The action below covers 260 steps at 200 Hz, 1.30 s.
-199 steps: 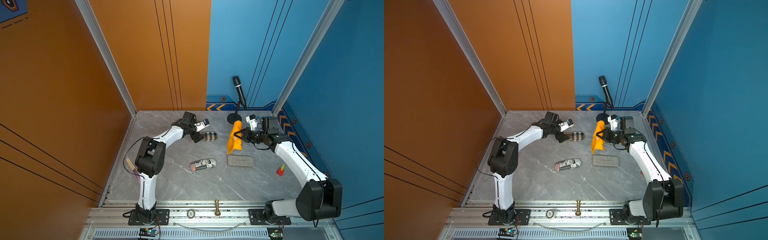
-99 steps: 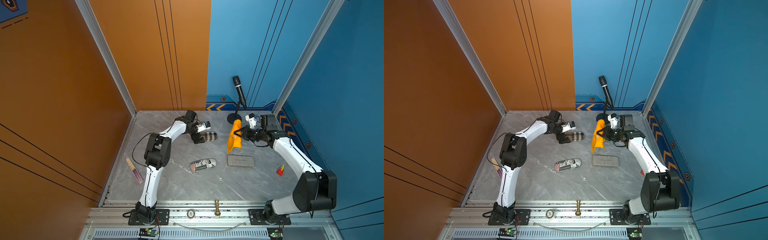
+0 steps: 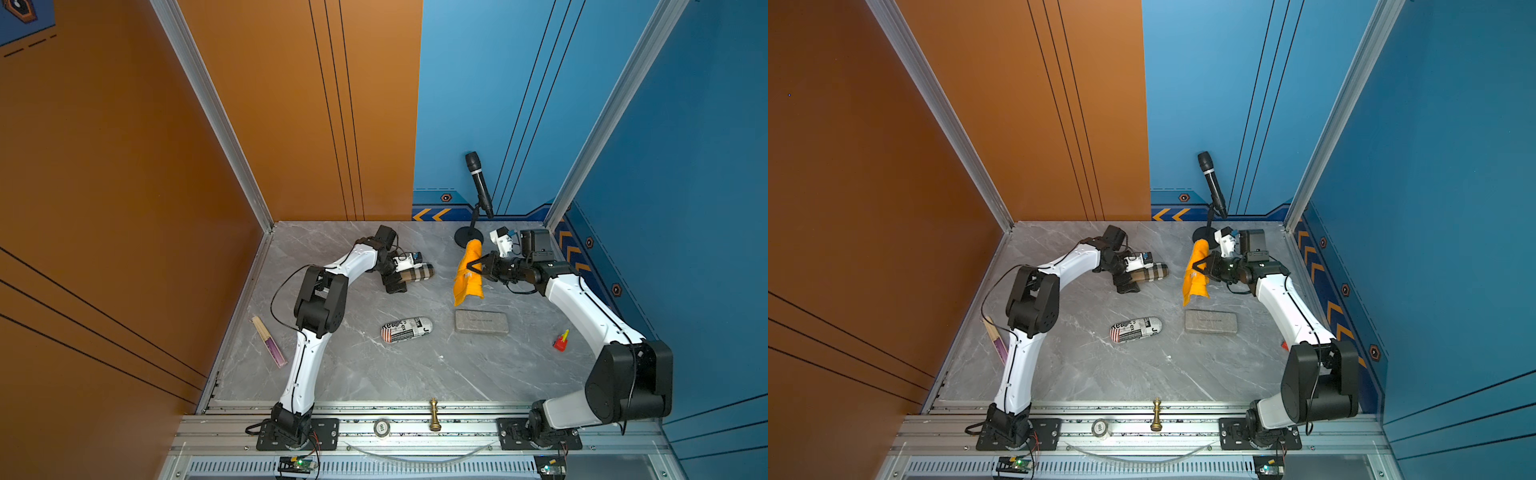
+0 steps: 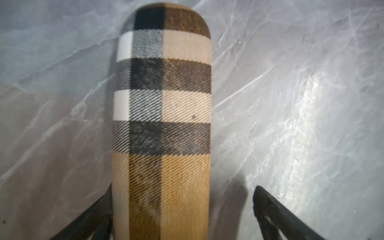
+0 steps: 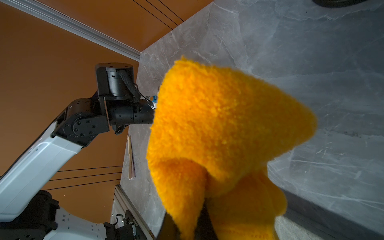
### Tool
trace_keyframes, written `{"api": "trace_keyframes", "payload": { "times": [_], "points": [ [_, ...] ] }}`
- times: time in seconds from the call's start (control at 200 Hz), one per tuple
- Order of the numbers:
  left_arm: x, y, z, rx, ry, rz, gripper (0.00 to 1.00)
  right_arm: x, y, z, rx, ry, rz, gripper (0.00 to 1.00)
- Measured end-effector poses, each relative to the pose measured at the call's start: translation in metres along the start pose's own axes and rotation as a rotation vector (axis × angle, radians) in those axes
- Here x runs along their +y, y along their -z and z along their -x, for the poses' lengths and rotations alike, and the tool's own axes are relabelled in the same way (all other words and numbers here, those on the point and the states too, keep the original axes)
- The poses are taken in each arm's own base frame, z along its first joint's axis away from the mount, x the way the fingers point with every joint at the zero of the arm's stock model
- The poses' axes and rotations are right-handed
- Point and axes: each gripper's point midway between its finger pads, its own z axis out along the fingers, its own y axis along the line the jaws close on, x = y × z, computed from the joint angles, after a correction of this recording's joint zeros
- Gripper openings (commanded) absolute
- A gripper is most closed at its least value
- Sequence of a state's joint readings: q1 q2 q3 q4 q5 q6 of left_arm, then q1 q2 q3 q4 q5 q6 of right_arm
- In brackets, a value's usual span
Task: Wipe the eyeglass case
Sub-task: Pick up the eyeglass case from the center of the board.
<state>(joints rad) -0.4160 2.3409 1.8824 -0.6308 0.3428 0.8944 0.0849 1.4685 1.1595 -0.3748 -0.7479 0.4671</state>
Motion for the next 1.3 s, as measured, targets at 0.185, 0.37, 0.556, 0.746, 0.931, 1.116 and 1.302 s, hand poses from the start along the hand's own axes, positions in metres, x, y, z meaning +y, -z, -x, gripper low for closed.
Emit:
{"api": "trace_keyframes", "payload": {
  "times": [0.185, 0.37, 0.556, 0.746, 0.931, 1.116, 1.302],
  "points": [
    [0.002, -0.001, 0.004, 0.01, -0.018, 0.012, 0.96, -0.003, -0.003, -0.001, 0.009, -0.008, -0.003, 0.0],
    [0.003, -0.001, 0.002, 0.021, -0.015, 0.017, 0.8, -0.008, -0.008, -0.003, 0.024, -0.021, -0.004, 0.0],
    [0.004, 0.0, 0.0, 0.033, -0.022, 0.025, 0.64, -0.008, -0.008, -0.003, 0.024, -0.021, -0.004, 0.0],
    [0.004, -0.001, 0.001, 0.038, -0.016, 0.028, 0.57, -0.008, -0.008, -0.003, 0.024, -0.021, -0.004, 0.0],
    [0.004, -0.001, 0.002, 0.038, -0.011, 0.035, 0.89, -0.008, -0.008, -0.003, 0.024, -0.02, -0.004, 0.0],
    [0.005, -0.001, 0.008, 0.034, -0.02, 0.048, 0.95, -0.008, -0.008, -0.003, 0.025, -0.02, -0.004, 0.0],
    [0.008, -0.004, 0.013, 0.037, -0.029, 0.061, 0.95, -0.008, -0.008, -0.003, 0.025, -0.012, -0.004, 0.0]
  ]
}}
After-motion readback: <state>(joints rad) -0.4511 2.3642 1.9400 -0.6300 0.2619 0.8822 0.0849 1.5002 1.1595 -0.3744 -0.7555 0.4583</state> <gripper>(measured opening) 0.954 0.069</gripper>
